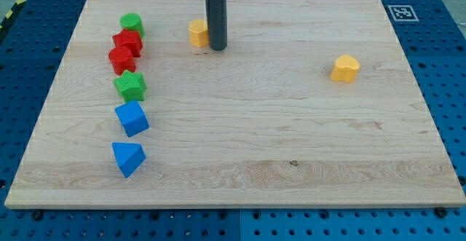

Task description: Place the yellow hexagon at the top of the green circle

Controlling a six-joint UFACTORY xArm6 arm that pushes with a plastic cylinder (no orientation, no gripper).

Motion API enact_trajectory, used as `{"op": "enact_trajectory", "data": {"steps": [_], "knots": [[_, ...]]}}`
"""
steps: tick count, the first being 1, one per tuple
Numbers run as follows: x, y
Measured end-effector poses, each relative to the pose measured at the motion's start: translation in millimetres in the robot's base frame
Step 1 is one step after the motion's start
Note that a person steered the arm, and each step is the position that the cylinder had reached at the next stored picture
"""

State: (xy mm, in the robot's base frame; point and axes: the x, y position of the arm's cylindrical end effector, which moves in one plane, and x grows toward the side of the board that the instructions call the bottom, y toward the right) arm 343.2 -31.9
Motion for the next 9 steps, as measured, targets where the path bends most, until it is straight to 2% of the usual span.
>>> {"op": "enact_trajectory", "data": {"steps": [1,3,7,9], "knots": [[-3.9,-12.0],[-45.1,-44.4],[-84.0,-51.4],[-86.4,-74.8]]}}
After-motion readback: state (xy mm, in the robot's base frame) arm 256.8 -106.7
